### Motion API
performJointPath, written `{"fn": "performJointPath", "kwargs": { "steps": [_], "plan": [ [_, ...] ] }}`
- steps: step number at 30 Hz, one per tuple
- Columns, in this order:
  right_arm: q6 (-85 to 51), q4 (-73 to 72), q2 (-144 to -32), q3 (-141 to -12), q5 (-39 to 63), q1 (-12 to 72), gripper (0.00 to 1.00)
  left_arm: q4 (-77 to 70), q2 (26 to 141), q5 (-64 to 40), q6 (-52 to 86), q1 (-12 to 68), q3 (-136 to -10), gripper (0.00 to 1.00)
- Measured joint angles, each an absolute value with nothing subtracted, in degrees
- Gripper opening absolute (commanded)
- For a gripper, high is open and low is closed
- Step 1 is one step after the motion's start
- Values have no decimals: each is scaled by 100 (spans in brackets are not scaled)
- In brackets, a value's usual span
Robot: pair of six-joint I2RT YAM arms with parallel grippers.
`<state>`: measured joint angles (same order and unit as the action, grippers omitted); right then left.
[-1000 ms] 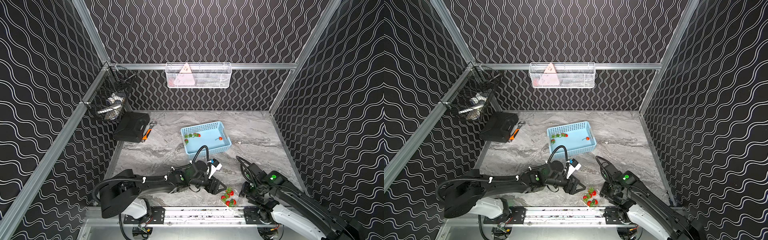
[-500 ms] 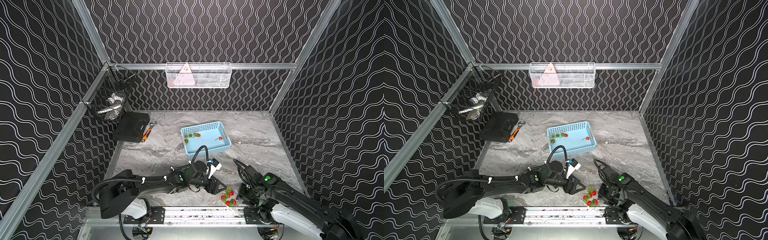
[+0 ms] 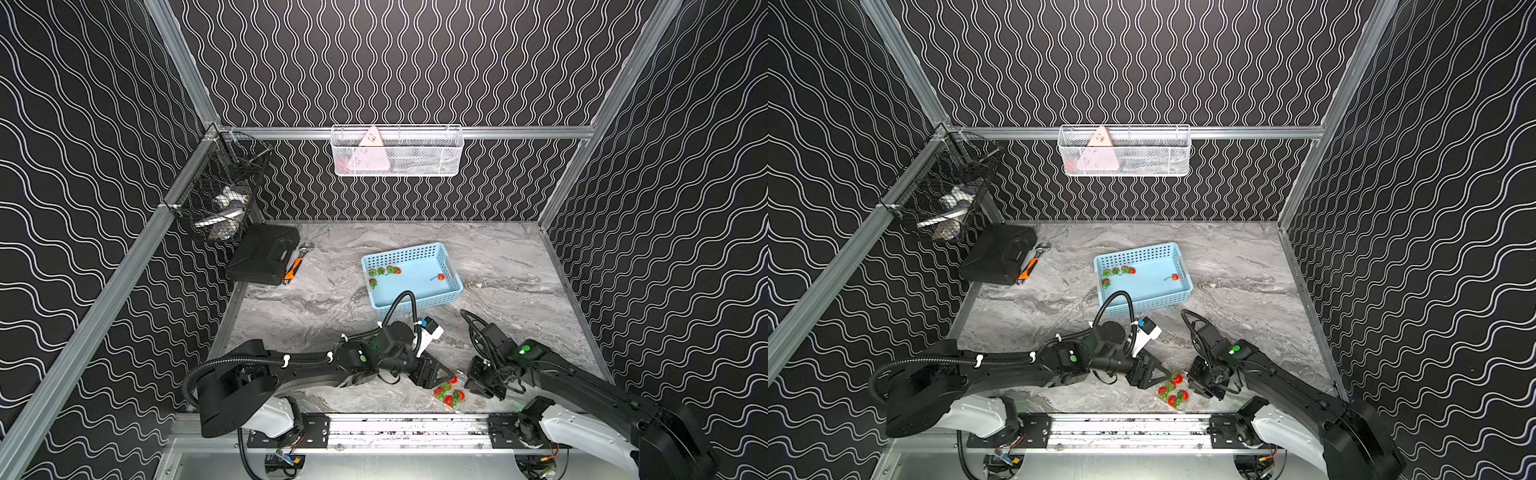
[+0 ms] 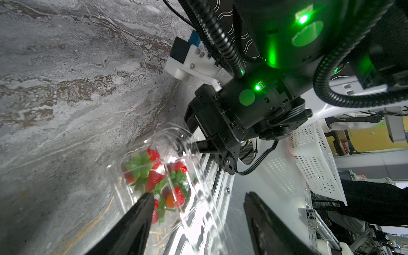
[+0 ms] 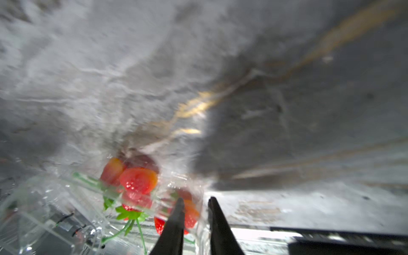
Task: Pack strawberries into containers
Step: Move the packing box to the center of the board, then close the packing box at the center of the board.
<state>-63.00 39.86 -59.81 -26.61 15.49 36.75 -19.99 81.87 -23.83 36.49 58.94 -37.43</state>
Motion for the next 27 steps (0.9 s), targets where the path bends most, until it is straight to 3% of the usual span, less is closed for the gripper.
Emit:
{"fn": "performJointPath", "kwargs": {
  "steps": [11, 19, 27],
  "plan": [
    [-6180, 2816, -7378, -3310, 1551, 3607, 22, -1946, 8173, -2381, 3647, 5894, -3741, 70],
    [-5758, 2615, -7406, -3568, 1511, 3155, 46, -2108, 8385, -2381, 3651, 5894, -3562, 70],
    [-5542, 2899, -6753, -3391, 1503, 2768, 54, -2440, 8941, -2418, 3739, 5839, -3492, 70]
  ]
}}
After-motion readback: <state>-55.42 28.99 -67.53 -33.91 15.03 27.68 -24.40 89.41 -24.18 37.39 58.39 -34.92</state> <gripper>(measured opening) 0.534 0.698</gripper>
